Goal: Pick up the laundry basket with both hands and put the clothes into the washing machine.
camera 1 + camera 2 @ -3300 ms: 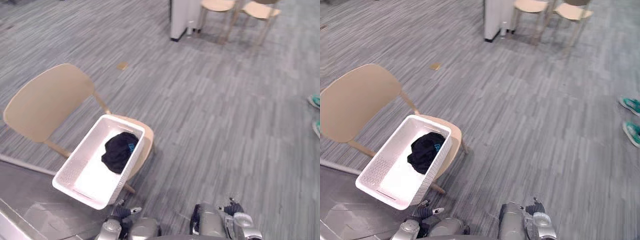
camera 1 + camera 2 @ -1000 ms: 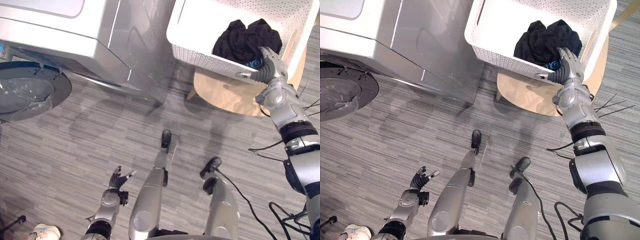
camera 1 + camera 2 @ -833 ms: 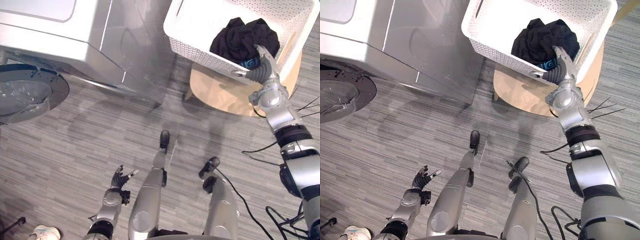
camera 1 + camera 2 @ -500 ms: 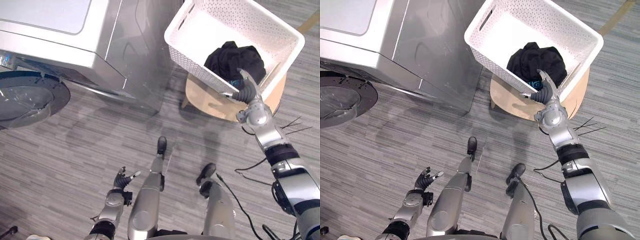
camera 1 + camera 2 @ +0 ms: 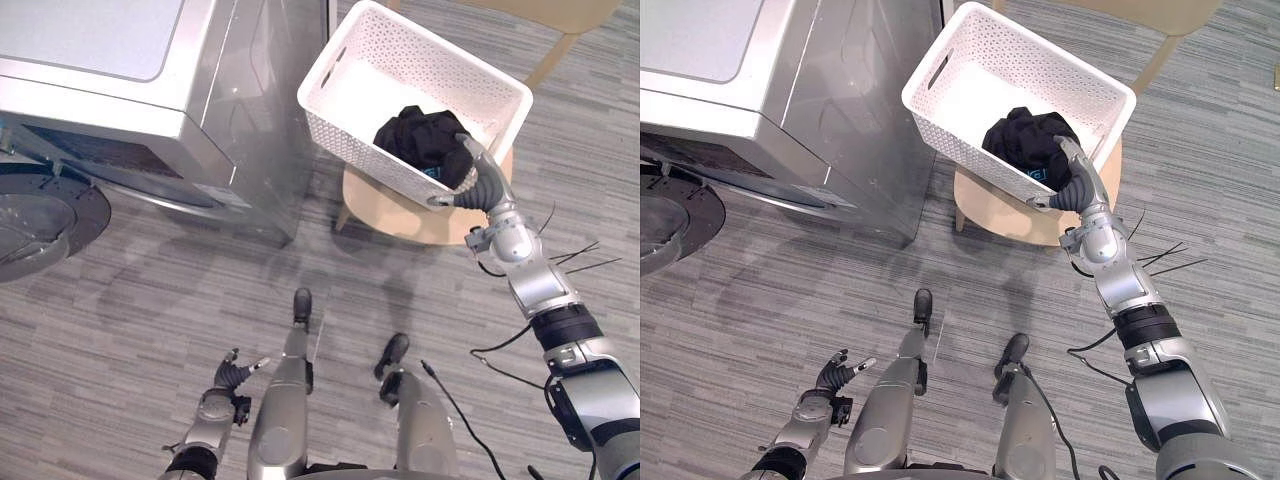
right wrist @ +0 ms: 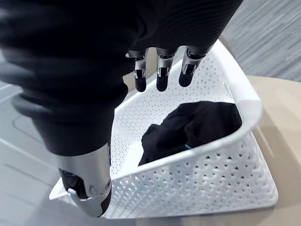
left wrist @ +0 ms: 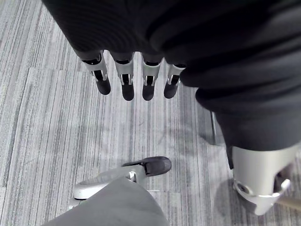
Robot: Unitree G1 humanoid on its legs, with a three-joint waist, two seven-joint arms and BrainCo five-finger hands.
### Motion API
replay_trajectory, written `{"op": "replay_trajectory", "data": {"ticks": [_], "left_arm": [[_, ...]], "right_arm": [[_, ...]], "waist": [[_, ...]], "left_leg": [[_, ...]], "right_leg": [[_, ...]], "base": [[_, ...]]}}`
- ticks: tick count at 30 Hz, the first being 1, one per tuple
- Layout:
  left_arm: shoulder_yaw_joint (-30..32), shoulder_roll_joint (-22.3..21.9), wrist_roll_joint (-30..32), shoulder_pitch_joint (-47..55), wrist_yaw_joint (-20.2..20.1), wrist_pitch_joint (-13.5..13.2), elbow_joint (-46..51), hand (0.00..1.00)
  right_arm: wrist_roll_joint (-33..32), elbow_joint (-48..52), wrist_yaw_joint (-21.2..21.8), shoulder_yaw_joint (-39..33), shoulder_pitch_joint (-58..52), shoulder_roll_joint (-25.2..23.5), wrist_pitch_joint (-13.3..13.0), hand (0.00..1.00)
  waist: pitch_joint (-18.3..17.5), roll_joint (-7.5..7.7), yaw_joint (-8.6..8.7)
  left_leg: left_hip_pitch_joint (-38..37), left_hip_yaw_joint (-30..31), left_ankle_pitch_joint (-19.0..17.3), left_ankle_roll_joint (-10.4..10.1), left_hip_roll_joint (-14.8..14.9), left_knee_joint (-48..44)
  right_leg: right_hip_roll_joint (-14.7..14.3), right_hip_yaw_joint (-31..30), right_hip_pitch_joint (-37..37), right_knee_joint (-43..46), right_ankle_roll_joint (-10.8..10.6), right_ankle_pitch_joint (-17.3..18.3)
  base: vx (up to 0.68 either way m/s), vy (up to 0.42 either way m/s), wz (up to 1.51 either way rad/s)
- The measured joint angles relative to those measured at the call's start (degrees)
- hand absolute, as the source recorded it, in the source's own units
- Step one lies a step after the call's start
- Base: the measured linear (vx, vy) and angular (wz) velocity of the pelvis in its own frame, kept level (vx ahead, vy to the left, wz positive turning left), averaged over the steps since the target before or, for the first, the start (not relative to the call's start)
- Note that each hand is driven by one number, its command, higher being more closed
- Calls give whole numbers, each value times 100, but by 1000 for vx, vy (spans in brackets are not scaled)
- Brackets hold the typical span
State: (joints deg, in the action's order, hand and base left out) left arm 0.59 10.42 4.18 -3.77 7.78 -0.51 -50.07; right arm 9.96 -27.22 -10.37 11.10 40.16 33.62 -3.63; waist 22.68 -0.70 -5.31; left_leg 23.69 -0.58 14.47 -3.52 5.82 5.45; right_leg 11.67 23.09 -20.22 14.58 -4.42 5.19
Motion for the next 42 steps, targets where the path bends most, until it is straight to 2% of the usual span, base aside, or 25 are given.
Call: {"op": "replay_trajectory", "data": {"ticks": [4, 7, 9, 10, 13, 16, 24, 29, 32, 33, 40, 42], "left_arm": [[-1, 5, -2, 0, 17, -12, -1, 0], [-3, 8, -8, 0, 103, -16, 0, 0], [-14, 11, -15, 0, 118, -45, 6, 0], [-17, 11, -15, 0, 122, -67, 9, 0], [-60, -6, -21, -10, 140, -120, 30, 0], [-125, -13, -133, -9, 234, -147, 55, 0], [-286, -104, -135, -167, 232, -235, 119, 0], [-288, -132, -135, -352, 229, -255, 237, 0], [-287, -164, -135, -429, 227, -268, 351, 0], [-288, -186, -135, -468, 227, -277, 362, 0], [-305, -245, -134, -531, 224, -263, 350, 0], [-340, -244, -133, -531, 224, -264, 347, 0]], "right_arm": [[220, -699, -244, 84, 750, 141, 98, 0], [420, -1434, -334, 455, 1508, 416, 173, 0], [639, -1948, -336, 612, 1871, 567, 216, 0], [661, -2051, -339, 660, 1958, 601, 230, 0], [814, -2567, -352, 818, 2420, 753, 284, 0], [922, -3177, -359, 978, 2601, 918, 414, 0], [1722, -3554, -174, 1888, 2621, 941, 422, 0], [2164, -3531, -155, 2561, 2799, 934, 421, 0], [2451, -3348, -145, 2940, 2797, 872, 412, 0], [2512, -3275, -145, 3000, 2796, 839, 413, 100], [2534, -3196, -143, 3179, 2792, 741, 408, 100], [2292, -3173, -99, 3136, 2749, 742, 402, 100]], "waist": [[0, -2, -18], [4, -12, -47], [10, -21, -189], [17, -34, -205], [70, -168, -200], [107, -240, -347], [199, -423, -518], [200, -423, -641], [200, -422, -644], [200, -422, -645], [200, -421, -665], [200, -420, -665]], "left_leg": [[119, 27, 0, 0, 10, -1], [275, 50, 13, -8, 8, -3], [297, 59, 22, -17, -5, -4], [307, 70, 22, -17, -10, -4], [461, 206, 35, -25, -79, -4], [597, 254, 37, -24, -93, -4], [860, 458, 53, -46, -181, -4], [1064, 499, 71, -72, -180, -5], [1062, 502, 71, -72, -192, -5], [1062, 504, 71, -73, -197, -5], [1029, 564, 103, -119, -240, -7], [1004, 607, 115, -136, -241, -7]], "right_leg": [[-17, 14, -103, 1, 8, -12], [-14, 36, -246, 18, 13, -23], [-3, 45, -268, 18, 13, -22], [-1, 56, -272, 19, 14, -20], [24, 188, -339, 26, 8, -5], [49, 213, -441, 26, -7, 13], [151, 366, -672, 274, -29, 220], [198, 380, -926, 470, -12, 348], [237, 381, -939, 536, -24, 407], [241, 382, -938, 541, -30, 415], [293, 456, -917, 737, -2, 549], [329, 486, -908, 857, 12, 626]], "base": [[5, -46, 1], [20, -42, 2], [51, -47, 2], [56, -45, 6], [45, -31, 16], [56, -49, 12], [36, -33, 13], [32, -42, 6], [30, -43, 6], [23, -33, 3], [1, -21, 8], [-21, -62, 14]]}}
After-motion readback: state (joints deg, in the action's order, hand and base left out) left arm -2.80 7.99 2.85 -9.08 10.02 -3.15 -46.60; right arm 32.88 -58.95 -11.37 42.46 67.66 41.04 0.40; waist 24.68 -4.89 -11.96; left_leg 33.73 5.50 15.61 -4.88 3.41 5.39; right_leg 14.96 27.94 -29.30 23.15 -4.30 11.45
